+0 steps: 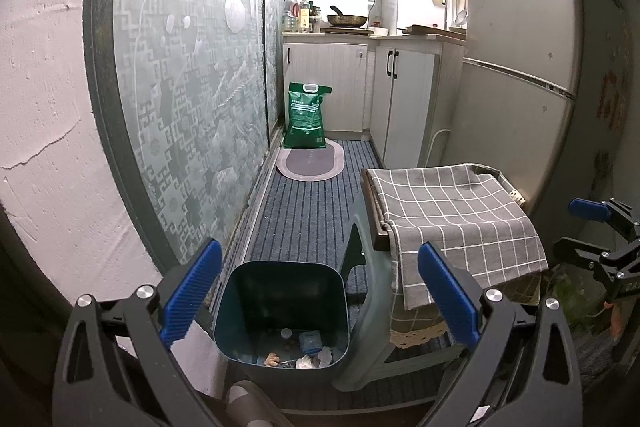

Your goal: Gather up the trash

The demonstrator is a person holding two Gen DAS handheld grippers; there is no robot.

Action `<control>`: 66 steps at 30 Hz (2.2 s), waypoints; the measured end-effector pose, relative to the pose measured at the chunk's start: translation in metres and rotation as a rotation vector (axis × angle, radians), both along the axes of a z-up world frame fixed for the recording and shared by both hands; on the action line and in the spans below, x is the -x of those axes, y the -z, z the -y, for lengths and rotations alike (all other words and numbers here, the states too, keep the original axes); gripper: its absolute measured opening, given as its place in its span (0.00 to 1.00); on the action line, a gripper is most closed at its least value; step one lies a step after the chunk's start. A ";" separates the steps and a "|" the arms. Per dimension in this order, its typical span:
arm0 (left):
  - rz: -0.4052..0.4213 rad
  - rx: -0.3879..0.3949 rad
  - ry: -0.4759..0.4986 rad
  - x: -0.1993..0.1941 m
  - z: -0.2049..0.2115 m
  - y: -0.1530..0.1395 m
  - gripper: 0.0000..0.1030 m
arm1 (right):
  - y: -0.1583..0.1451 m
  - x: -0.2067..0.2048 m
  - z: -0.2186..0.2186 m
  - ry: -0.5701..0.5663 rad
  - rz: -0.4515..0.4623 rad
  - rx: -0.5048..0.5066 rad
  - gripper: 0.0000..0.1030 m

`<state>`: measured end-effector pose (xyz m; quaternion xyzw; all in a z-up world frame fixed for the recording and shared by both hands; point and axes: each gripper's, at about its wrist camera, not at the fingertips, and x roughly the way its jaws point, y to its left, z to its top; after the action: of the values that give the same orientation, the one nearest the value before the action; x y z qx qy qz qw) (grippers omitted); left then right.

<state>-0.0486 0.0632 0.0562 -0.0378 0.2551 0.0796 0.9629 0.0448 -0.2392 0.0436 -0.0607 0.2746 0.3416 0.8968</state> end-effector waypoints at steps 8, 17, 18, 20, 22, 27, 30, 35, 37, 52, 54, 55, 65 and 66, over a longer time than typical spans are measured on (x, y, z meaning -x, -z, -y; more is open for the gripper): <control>-0.001 0.001 0.002 0.000 0.000 0.000 0.97 | 0.000 0.001 -0.001 0.000 0.000 0.001 0.97; -0.001 0.004 0.001 -0.001 -0.001 0.000 0.97 | 0.000 0.003 -0.002 -0.008 0.002 0.006 0.97; -0.001 0.004 0.001 -0.001 -0.001 0.000 0.97 | 0.000 0.004 -0.002 -0.010 0.002 0.007 0.97; -0.001 0.001 0.002 0.000 -0.001 0.000 0.97 | 0.000 0.003 -0.003 -0.008 0.002 0.005 0.97; -0.005 0.002 0.001 -0.001 -0.001 0.000 0.97 | 0.000 0.004 -0.003 -0.007 0.002 0.006 0.97; -0.008 -0.001 0.002 -0.002 -0.001 0.001 0.97 | 0.000 0.004 -0.003 -0.010 0.003 0.006 0.97; -0.008 0.000 0.002 -0.002 -0.001 0.001 0.97 | 0.000 0.004 -0.003 -0.008 0.002 0.007 0.97; -0.008 -0.002 0.002 -0.002 0.000 0.001 0.97 | 0.000 0.004 -0.002 -0.010 0.002 0.006 0.97; -0.008 0.000 0.002 -0.001 -0.001 0.001 0.97 | 0.000 0.004 -0.002 -0.010 0.002 0.007 0.97; -0.009 -0.001 0.002 -0.001 0.000 0.001 0.97 | 0.000 0.005 -0.003 -0.011 0.002 0.008 0.97; -0.011 -0.001 0.003 -0.001 0.000 0.001 0.97 | 0.000 0.005 -0.003 -0.013 0.002 0.008 0.97; -0.011 -0.001 0.003 -0.001 0.000 0.001 0.97 | 0.000 0.005 -0.003 -0.012 0.002 0.007 0.97; -0.013 -0.001 0.000 -0.002 0.002 0.002 0.97 | 0.000 0.004 -0.003 -0.013 0.002 0.008 0.97; -0.014 0.000 0.000 -0.002 0.002 0.003 0.97 | 0.000 0.005 -0.003 -0.013 0.001 0.008 0.97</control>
<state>-0.0471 0.0613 0.0534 -0.0372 0.2618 0.0796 0.9611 0.0402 -0.2365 0.0433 -0.0666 0.2750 0.3464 0.8944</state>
